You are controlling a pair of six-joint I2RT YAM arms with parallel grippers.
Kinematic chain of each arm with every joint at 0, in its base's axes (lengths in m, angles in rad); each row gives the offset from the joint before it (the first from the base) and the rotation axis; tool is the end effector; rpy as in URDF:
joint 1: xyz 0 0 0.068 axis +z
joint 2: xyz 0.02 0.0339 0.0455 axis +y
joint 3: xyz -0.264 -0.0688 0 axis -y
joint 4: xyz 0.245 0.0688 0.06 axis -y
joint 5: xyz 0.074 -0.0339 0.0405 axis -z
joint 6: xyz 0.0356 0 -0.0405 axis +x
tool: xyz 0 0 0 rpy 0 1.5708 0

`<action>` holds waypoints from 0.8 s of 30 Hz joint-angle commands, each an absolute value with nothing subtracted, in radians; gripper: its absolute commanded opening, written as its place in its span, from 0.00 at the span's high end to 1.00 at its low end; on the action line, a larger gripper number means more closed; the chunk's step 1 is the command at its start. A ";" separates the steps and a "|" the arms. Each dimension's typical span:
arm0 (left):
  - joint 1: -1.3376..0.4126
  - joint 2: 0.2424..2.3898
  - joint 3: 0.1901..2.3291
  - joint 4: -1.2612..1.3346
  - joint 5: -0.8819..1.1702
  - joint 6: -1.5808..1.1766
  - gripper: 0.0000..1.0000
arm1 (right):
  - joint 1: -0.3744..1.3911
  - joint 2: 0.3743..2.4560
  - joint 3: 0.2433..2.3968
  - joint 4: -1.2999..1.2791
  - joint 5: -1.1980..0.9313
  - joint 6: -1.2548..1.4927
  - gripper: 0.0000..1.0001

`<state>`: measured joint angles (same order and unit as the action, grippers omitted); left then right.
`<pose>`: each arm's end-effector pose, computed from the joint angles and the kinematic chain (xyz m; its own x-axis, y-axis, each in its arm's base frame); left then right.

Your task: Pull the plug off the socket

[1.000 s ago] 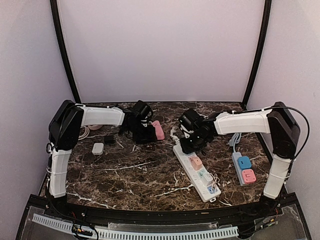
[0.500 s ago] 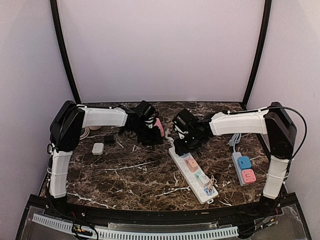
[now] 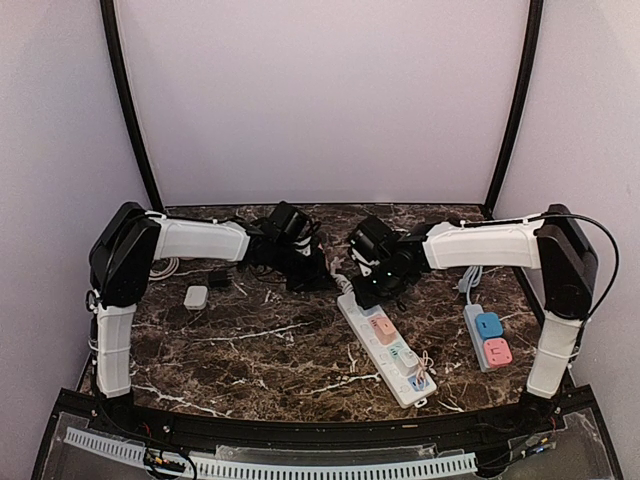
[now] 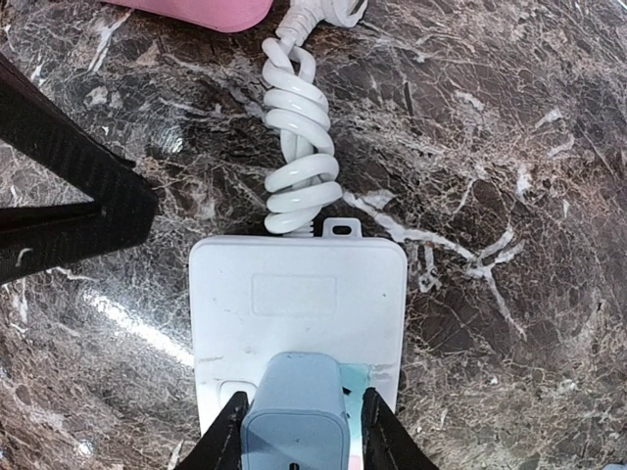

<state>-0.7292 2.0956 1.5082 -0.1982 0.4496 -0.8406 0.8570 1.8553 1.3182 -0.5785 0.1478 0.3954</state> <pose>0.3360 -0.3210 0.1811 -0.9696 -0.0335 -0.2425 0.1601 0.6625 -0.7317 0.2549 0.2863 0.1950 -0.8143 -0.3583 -0.4567 -0.4243 0.9043 0.0473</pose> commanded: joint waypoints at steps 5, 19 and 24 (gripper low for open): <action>-0.737 2.107 1.450 0.007 0.637 -0.954 1.00 | 0.864 1.828 1.339 -0.598 0.154 0.397 0.66; -0.750 2.212 1.434 0.104 0.718 -0.986 1.00 | 0.867 1.824 1.329 -0.611 0.160 0.406 0.59; -0.754 2.228 1.433 0.072 0.698 -0.984 1.00 | 0.869 1.819 1.316 -0.607 0.162 0.412 0.61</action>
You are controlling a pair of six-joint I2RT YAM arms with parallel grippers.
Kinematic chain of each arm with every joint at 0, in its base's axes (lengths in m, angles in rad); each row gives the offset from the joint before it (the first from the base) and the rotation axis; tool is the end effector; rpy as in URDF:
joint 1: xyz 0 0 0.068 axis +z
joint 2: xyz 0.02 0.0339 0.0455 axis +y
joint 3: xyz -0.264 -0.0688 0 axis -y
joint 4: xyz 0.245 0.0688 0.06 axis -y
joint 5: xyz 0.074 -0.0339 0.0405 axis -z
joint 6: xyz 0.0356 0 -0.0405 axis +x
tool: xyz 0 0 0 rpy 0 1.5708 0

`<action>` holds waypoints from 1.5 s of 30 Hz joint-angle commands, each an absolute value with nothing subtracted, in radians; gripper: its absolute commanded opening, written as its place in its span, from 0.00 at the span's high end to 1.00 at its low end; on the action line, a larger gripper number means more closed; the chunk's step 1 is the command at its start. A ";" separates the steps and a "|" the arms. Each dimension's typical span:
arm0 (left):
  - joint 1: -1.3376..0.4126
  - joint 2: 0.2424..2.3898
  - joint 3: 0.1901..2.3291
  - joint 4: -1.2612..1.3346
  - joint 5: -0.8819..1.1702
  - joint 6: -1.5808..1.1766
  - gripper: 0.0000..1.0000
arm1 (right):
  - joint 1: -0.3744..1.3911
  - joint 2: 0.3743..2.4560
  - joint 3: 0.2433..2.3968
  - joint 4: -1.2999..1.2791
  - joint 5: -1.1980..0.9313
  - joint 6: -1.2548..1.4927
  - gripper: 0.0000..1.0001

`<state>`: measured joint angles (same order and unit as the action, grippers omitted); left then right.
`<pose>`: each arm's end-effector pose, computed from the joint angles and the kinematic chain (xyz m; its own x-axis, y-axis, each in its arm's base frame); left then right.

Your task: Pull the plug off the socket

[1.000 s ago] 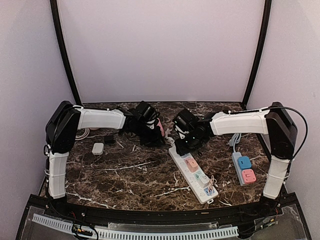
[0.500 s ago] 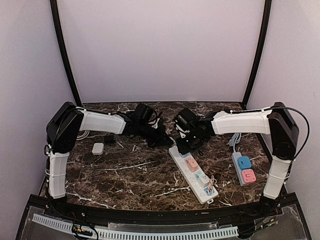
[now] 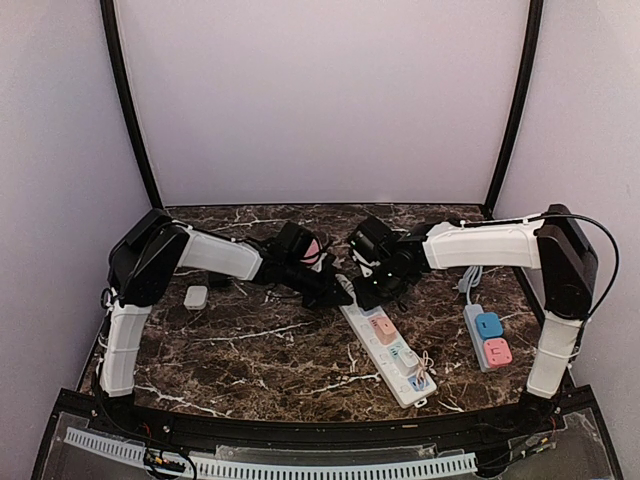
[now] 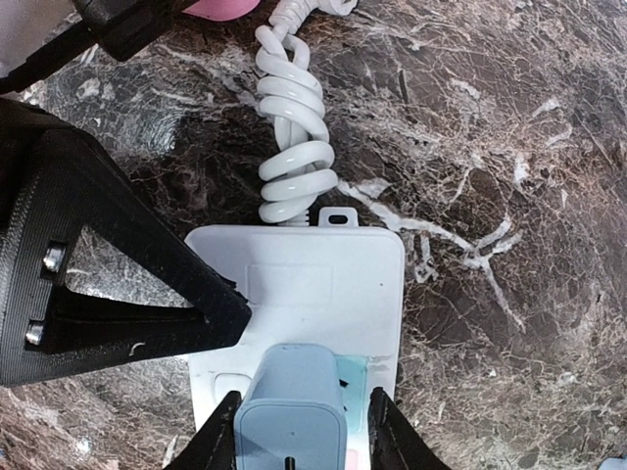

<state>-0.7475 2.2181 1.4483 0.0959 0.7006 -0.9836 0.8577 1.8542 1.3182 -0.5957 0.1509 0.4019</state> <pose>0.3335 -0.3404 0.1335 -0.9938 0.0534 -0.0980 0.1116 0.4741 -0.8734 0.2536 0.2851 0.1946 -0.8211 -0.3581 -0.4445 -0.4181 0.9075 0.0411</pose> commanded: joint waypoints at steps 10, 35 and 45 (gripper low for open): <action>-0.758 2.272 1.479 -0.167 0.611 -0.931 1.00 | 0.885 1.822 1.350 -0.622 0.189 0.415 0.91; -0.773 2.351 1.558 -0.332 0.533 -0.916 1.00 | 0.894 1.734 1.370 -0.565 0.230 0.411 0.92; -0.777 2.341 1.595 -0.346 0.533 -0.900 1.00 | 0.773 1.706 1.362 -0.552 0.180 0.413 0.91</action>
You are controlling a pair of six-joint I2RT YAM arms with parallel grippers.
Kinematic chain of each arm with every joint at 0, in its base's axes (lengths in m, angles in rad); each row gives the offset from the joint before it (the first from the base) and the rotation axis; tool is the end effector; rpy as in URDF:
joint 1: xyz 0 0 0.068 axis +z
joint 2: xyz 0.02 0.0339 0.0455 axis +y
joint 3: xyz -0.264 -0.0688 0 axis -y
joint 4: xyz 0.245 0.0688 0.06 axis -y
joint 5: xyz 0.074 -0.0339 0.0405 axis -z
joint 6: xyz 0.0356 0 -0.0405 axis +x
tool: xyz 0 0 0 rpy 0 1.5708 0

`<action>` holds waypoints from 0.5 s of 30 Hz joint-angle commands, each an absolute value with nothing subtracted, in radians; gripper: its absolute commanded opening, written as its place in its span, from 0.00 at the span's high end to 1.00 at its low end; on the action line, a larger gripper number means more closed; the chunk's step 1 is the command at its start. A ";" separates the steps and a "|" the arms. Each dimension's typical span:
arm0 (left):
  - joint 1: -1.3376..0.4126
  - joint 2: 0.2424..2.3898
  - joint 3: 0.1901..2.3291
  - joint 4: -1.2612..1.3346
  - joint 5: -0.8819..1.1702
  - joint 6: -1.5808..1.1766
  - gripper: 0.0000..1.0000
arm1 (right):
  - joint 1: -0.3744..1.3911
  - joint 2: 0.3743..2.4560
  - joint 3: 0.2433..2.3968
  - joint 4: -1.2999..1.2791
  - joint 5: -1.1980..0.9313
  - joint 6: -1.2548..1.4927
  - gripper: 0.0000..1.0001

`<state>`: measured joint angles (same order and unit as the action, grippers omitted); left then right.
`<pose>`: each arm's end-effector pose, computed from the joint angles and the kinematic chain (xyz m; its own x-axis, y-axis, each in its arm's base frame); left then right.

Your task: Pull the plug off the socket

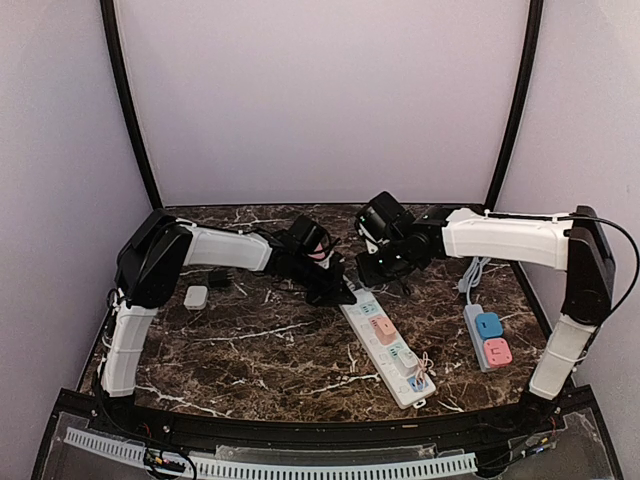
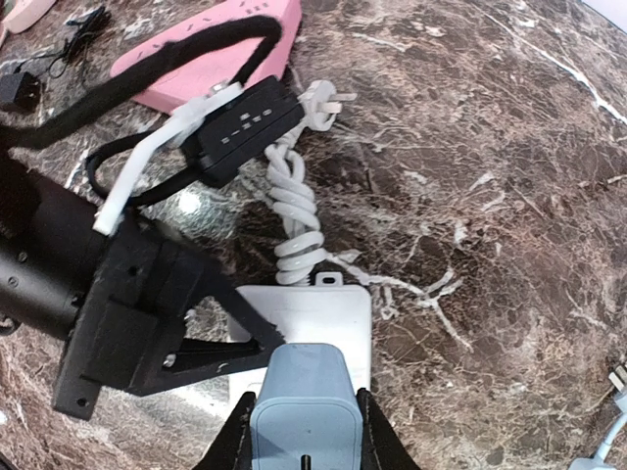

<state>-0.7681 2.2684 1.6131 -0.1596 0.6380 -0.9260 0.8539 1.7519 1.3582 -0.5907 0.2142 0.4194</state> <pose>0.3383 -0.3562 0.1394 -0.9954 0.0690 -0.0659 0.0938 0.5807 -0.8087 0.2534 0.2792 0.2440 -0.7683 -0.2759 -0.5775 -0.3793 0.9231 0.0636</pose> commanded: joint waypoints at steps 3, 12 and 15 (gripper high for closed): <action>-0.785 2.338 1.636 -0.369 0.529 -0.882 1.00 | 0.683 1.713 1.356 -0.493 0.074 0.418 0.91; -0.804 2.260 1.798 -0.440 0.521 -0.785 1.00 | 0.452 1.856 1.393 -0.319 -0.196 0.441 0.90; -0.804 2.220 1.817 -0.461 0.507 -0.765 1.00 | 0.413 1.929 1.431 -0.297 -0.249 0.450 0.89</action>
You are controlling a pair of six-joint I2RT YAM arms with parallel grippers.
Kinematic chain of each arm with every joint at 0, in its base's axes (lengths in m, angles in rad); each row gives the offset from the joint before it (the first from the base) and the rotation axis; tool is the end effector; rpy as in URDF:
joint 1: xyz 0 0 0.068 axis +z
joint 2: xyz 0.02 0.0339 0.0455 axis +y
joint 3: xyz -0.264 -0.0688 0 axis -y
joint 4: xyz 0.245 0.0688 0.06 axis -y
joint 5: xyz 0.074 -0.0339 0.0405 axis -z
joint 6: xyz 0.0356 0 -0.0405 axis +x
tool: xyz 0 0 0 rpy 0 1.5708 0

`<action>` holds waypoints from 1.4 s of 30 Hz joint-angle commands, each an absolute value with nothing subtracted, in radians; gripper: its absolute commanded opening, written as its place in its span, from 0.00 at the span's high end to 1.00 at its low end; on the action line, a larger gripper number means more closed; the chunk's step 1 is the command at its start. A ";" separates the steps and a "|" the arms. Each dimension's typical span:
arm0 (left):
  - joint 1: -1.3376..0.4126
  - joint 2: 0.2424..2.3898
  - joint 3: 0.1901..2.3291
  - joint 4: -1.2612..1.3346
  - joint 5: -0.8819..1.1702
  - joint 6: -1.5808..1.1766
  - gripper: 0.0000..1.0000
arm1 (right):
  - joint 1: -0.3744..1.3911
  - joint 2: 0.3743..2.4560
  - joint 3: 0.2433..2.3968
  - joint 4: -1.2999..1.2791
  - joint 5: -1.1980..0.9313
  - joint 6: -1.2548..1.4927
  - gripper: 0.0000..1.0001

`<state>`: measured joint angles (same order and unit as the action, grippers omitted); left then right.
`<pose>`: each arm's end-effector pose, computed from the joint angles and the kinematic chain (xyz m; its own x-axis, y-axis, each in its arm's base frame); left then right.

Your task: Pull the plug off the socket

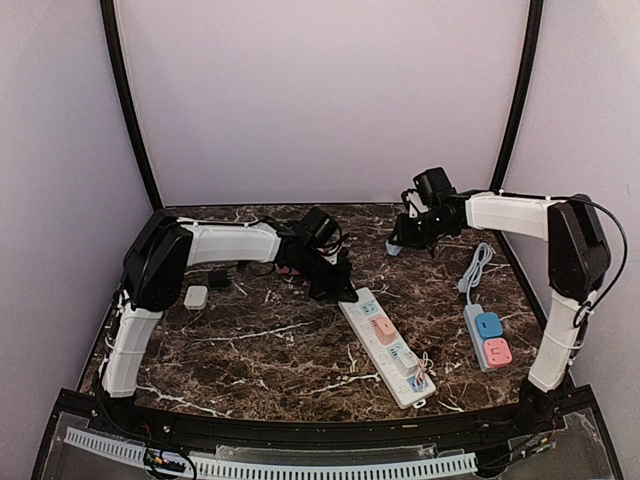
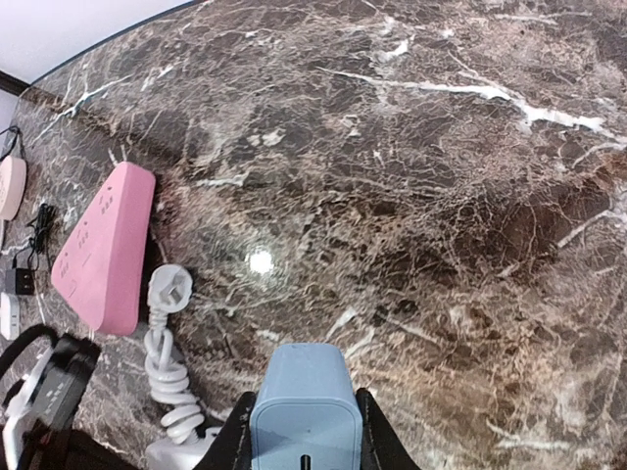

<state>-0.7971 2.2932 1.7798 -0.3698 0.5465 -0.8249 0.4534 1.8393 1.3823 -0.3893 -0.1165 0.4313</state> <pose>0.3387 -0.3732 0.1628 -0.9846 0.1100 -0.1357 0.1745 0.6510 -0.7387 0.3657 0.1828 0.2319 -0.8224 0.0612 -0.5657 -0.1767 0.9176 0.3561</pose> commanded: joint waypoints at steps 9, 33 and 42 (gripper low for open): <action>-0.804 2.100 1.788 -0.528 0.436 -0.708 1.00 | 0.364 2.074 1.495 -0.244 -0.367 0.472 0.87; -0.810 2.005 1.725 -0.505 0.438 -0.726 1.00 | 0.283 2.099 1.471 -0.287 -0.434 0.457 0.59; -0.810 2.005 1.711 -0.489 0.434 -0.728 1.00 | 0.284 2.025 1.471 -0.377 -0.300 0.404 0.43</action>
<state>-0.8017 2.0594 1.7321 -0.4885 0.4431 -0.7326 0.2878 2.0960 1.4605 -0.3344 -0.3763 0.4355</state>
